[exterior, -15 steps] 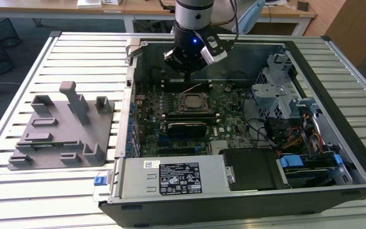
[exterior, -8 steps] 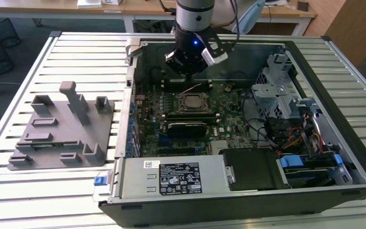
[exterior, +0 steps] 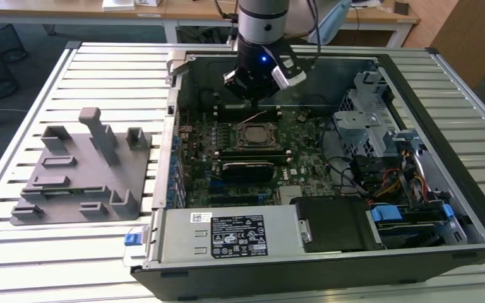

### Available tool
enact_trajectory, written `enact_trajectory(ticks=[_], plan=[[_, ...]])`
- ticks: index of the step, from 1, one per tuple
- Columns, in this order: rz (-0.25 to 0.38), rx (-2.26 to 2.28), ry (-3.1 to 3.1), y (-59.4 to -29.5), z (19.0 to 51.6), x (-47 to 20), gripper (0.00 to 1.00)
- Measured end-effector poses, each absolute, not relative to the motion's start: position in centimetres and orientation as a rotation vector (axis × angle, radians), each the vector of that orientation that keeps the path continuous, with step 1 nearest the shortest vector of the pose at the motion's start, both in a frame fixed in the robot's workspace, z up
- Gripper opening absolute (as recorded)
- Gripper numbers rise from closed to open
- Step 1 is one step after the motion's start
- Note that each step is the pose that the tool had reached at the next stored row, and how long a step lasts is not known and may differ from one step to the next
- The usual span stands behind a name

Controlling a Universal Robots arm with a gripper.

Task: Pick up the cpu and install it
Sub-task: 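Install the first cpu locking lever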

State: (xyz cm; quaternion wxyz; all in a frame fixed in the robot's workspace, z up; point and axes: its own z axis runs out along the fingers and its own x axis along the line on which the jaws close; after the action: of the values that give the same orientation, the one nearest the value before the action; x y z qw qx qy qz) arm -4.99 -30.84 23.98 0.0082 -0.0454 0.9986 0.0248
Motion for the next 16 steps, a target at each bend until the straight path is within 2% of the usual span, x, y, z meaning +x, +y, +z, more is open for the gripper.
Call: enact_trajectory(ticks=[16], plan=[[0.077,-0.142,3.121,-30.7,22.9,-3.7,0.11]])
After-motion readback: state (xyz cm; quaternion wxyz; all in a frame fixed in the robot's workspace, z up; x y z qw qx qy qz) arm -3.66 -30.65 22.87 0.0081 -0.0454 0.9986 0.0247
